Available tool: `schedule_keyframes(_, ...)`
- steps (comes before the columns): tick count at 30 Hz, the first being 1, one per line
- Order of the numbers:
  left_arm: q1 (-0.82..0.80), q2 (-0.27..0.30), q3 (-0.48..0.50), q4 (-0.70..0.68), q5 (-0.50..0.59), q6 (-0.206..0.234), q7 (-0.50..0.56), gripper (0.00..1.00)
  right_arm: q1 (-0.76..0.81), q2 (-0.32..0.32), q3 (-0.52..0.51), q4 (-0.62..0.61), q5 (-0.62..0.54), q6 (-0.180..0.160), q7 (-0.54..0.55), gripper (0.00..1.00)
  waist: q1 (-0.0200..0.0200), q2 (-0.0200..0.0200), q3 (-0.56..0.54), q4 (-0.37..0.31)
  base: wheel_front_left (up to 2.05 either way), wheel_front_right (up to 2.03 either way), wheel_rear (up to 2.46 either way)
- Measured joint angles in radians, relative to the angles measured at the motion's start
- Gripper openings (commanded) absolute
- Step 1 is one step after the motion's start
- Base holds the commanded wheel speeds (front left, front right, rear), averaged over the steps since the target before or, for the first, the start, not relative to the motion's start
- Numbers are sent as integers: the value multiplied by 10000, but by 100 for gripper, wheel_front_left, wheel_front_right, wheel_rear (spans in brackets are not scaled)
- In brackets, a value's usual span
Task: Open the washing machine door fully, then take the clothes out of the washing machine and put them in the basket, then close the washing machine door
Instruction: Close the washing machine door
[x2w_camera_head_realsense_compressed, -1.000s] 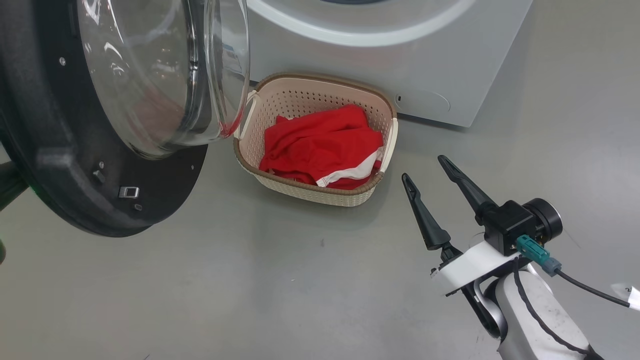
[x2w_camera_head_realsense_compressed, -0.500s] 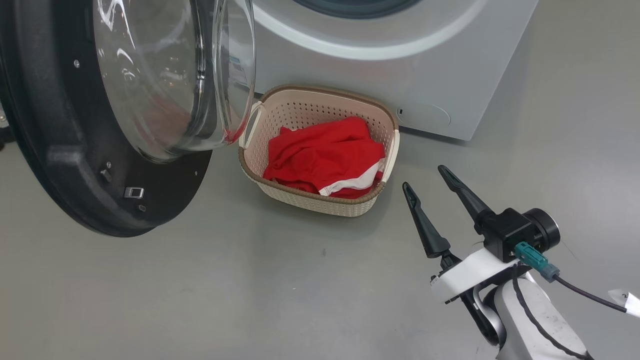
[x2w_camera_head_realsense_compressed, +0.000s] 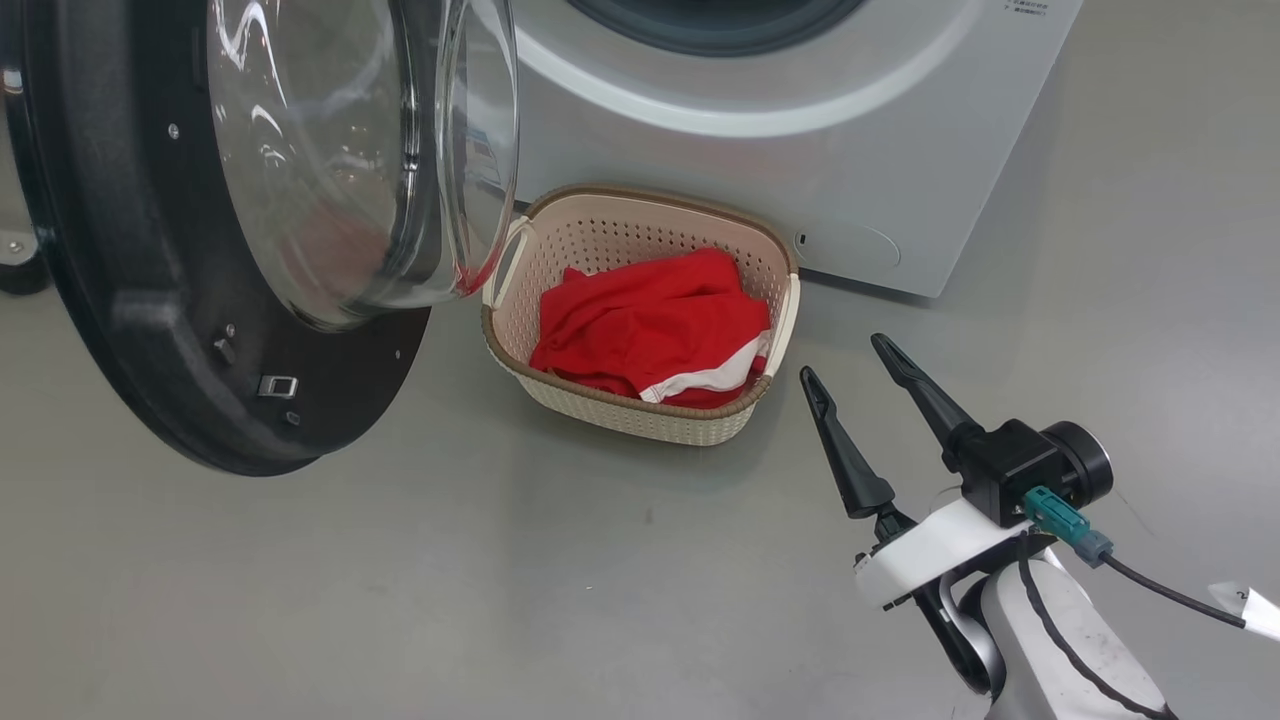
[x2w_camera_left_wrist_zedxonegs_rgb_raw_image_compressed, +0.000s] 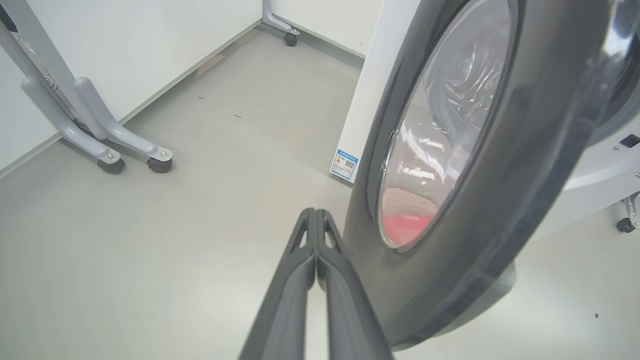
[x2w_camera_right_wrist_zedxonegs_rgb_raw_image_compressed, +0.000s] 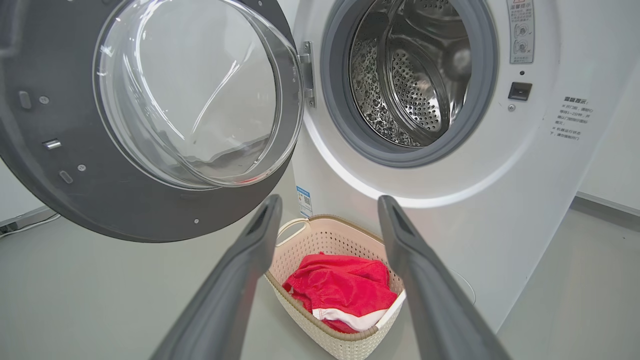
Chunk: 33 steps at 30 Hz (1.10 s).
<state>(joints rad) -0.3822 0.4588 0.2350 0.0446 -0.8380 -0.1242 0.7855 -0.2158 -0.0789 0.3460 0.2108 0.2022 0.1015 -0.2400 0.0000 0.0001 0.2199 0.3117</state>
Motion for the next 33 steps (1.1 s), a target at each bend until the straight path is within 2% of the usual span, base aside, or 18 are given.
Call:
schedule_keyframes(1,270,10,-98,-81,96,0,-332,0,0,2,6,2,0,0,-6,100,0,0,-7,-2,0,0,0)
schedule_keyframes(2,779,-115,-138,-96,240,0,-1093,0,4,2,8,15,0,0,-10,100,0,0,-28,-5,0,0,0)
schedule_keyframes(13,2450,-518,-520,-378,1760,-2,-4930,0,228,8,6,213,81,0,-33,100,0,0,-343,44,0,0,0)
schedule_keyframes(21,3206,-1026,-727,-523,2196,-2,-6922,0,250,46,107,222,88,0,-33,100,0,0,-550,55,0,0,0)
schedule_keyframes(24,3329,-1049,-803,-516,2376,-2,-7490,0,256,56,150,222,90,0,-33,100,0,0,-583,36,0,0,0)
schedule_keyframes(25,3359,-1055,-821,-504,2443,-2,-7674,15,261,61,161,222,90,0,-33,100,0,0,-591,26,0,0,0)
schedule_keyframes(26,3395,-1053,-851,-508,2537,-2,-7892,48,271,63,167,222,90,0,-33,100,0,0,-600,16,0,0,0)
schedule_keyframes(27,3437,-1049,-878,-512,2635,-2,-8092,96,292,67,171,222,92,0,-35,100,0,0,-607,5,0,0,0)
schedule_keyframes(28,3473,-1051,-909,-506,2686,-2,-8249,100,323,73,174,222,96,0,-35,100,0,0,-614,-7,0,0,0)
schedule_keyframes(33,3751,-1055,-1252,-399,2777,-4,-8788,100,412,82,176,226,148,0,-35,100,0,0,-643,-71,0,0,0)
